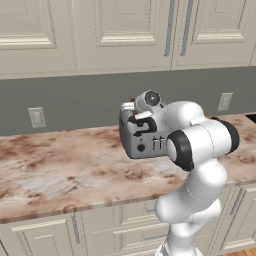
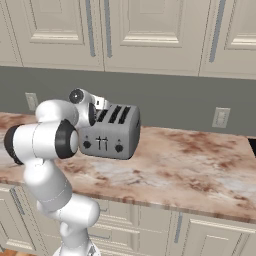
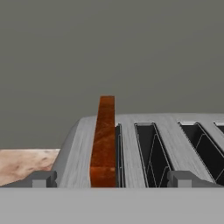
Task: Start the toaster. Once the lever pops up, take the bread to the plate on the dining counter.
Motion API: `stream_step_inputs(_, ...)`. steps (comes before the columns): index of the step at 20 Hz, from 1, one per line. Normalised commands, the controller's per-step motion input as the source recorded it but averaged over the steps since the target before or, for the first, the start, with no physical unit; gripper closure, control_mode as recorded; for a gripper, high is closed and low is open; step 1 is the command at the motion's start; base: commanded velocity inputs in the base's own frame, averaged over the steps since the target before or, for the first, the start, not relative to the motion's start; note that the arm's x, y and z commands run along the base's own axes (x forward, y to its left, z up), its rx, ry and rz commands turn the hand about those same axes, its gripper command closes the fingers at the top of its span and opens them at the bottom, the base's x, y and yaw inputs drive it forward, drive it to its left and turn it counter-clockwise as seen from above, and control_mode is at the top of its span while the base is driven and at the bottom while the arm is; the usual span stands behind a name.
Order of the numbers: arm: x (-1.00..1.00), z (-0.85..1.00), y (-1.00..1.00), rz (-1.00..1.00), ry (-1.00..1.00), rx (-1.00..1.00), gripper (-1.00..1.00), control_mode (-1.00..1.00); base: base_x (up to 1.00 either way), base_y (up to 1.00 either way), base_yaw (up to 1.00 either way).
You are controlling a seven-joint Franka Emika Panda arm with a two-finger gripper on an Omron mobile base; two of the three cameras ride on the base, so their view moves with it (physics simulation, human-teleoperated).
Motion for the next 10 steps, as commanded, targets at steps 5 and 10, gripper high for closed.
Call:
stream_step_inputs(5,0.06,0.0,0.0,0.0,0.0,0.0,-1.0,-1.0,0.0,0.0,0.0)
stream_step_inputs(10,0.03,0.0,0.0,0.0,0.0,0.0,-1.0,-1.0,0.0,0.0,0.0)
